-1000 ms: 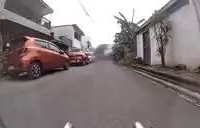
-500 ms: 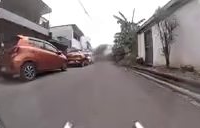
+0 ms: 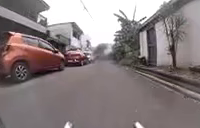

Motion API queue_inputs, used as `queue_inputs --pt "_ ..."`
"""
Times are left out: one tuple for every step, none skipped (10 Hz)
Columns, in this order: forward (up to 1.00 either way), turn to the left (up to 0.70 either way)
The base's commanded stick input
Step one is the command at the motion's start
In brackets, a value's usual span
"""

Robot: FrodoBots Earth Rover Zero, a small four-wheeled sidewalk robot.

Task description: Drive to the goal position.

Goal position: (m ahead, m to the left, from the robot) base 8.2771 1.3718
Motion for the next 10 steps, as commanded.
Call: queue_inputs --pt "0.70 0.00" --pt "0.70 0.00" --pt "0.70 0.00" --pt "0.70 0.00" --pt "0.70 0.00" --pt "0.70 0.00" --pt "0.70 0.00" --pt "0.70 0.00" --pt "0.70 0.00" --pt "0.70 0.00"
